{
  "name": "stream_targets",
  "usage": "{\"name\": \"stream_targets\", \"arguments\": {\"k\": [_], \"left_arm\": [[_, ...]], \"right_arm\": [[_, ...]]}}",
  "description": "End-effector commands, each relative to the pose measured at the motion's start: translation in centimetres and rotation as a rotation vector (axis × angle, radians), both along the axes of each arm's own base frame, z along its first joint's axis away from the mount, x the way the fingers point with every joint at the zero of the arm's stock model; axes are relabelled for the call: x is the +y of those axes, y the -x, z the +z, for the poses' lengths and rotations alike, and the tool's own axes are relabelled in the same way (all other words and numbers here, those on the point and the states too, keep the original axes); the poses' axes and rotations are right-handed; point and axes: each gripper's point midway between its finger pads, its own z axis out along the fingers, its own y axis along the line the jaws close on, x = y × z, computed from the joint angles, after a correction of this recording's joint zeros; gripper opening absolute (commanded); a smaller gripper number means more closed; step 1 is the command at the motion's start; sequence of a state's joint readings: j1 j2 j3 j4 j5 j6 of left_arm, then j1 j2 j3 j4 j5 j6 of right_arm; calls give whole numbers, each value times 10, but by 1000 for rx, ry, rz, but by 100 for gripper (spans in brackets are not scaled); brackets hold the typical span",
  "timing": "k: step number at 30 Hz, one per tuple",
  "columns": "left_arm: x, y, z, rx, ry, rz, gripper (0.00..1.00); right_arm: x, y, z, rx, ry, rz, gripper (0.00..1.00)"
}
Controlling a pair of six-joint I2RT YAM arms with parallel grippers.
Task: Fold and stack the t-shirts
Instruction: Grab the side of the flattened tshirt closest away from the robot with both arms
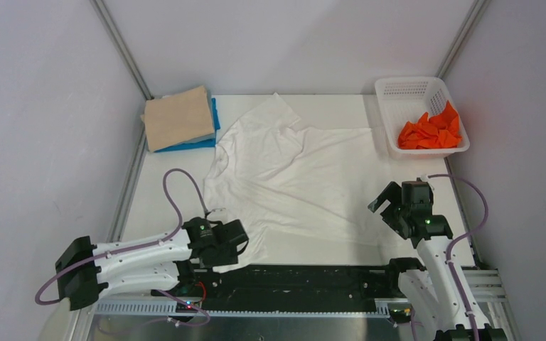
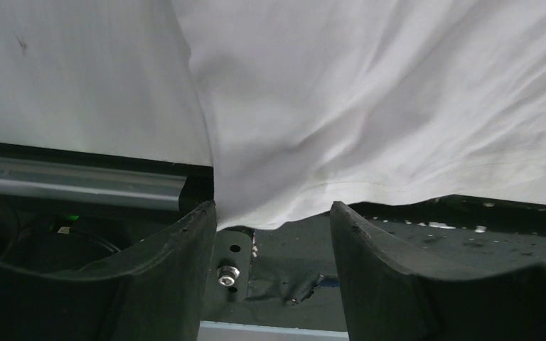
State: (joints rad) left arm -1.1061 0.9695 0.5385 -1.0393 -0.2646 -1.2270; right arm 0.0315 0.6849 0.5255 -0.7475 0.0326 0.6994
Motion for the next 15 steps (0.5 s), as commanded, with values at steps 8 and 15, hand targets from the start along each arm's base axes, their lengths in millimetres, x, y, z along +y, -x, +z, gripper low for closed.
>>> {"name": "stream_targets", "arguments": {"k": [8,15], "left_arm": [[1,28,-19,104,25,-50,54],[7,20,-26,44,25,-19,37]], "right_arm": [[-22,9,0,9,-4,-237,99],[-21,23,-5,-51,-81,-341,99]]}}
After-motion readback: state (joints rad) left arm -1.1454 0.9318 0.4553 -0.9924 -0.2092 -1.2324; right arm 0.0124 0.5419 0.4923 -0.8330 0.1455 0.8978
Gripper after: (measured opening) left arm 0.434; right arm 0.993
